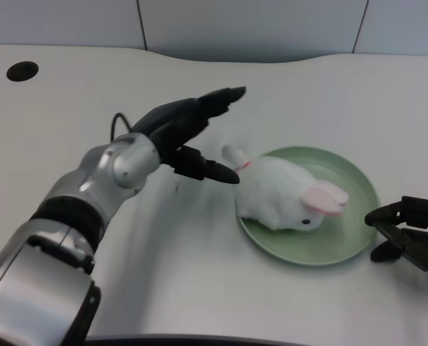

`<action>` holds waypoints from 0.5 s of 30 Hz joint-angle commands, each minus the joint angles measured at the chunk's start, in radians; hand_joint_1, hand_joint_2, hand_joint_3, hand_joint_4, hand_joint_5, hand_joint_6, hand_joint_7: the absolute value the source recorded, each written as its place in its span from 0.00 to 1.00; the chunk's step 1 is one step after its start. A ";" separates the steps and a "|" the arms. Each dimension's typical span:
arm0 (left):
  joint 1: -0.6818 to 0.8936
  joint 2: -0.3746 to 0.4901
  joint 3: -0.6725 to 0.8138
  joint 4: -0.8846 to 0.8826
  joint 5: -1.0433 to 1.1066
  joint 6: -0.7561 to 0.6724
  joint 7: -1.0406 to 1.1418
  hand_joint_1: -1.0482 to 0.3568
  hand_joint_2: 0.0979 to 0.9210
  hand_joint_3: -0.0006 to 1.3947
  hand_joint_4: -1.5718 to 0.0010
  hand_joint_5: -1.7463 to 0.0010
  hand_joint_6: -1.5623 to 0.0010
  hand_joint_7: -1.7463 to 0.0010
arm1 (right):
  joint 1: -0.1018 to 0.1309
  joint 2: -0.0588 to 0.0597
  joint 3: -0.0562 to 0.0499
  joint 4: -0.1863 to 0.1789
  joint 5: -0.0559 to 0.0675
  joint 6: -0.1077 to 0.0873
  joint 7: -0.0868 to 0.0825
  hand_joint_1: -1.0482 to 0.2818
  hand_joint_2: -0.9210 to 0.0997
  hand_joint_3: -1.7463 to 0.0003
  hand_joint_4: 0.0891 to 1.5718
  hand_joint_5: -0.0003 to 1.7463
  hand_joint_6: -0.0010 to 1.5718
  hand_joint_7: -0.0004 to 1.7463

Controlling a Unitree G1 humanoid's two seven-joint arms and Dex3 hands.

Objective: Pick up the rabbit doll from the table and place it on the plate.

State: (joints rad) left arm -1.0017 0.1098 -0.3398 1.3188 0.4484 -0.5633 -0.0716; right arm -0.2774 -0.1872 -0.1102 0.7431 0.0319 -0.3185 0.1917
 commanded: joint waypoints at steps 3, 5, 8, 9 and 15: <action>0.102 0.063 0.110 -0.037 -0.123 -0.066 -0.121 0.13 1.00 0.02 1.00 1.00 0.97 0.99 | 0.010 -0.015 -0.004 -0.016 0.000 0.028 -0.005 0.16 0.00 0.99 0.60 0.51 0.58 0.45; 0.161 0.075 0.165 -0.055 -0.187 -0.099 -0.157 0.16 1.00 0.06 0.97 0.99 0.96 0.99 | 0.008 -0.015 -0.005 -0.017 0.002 0.036 -0.005 0.16 0.00 0.99 0.59 0.51 0.57 0.45; 0.246 0.072 0.244 -0.089 -0.279 -0.125 -0.181 0.22 1.00 0.20 0.92 0.96 0.94 0.98 | 0.009 -0.015 -0.006 -0.021 0.005 0.041 -0.003 0.17 0.01 0.99 0.59 0.51 0.57 0.46; 0.272 0.068 0.269 -0.102 -0.307 -0.127 -0.184 0.24 1.00 0.26 0.90 0.95 0.92 0.98 | 0.008 -0.015 -0.006 -0.022 0.004 0.042 -0.003 0.17 0.01 0.99 0.59 0.52 0.57 0.46; 0.416 0.058 0.371 -0.199 -0.423 -0.114 -0.176 0.28 1.00 0.37 0.71 0.85 0.82 0.95 | 0.016 -0.020 -0.005 -0.037 0.000 0.051 -0.005 0.16 0.00 0.99 0.59 0.52 0.56 0.48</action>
State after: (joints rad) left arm -0.6220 0.1625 0.0035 1.1481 0.0595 -0.6865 -0.2371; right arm -0.2753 -0.1908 -0.1101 0.7160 0.0308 -0.2753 0.1891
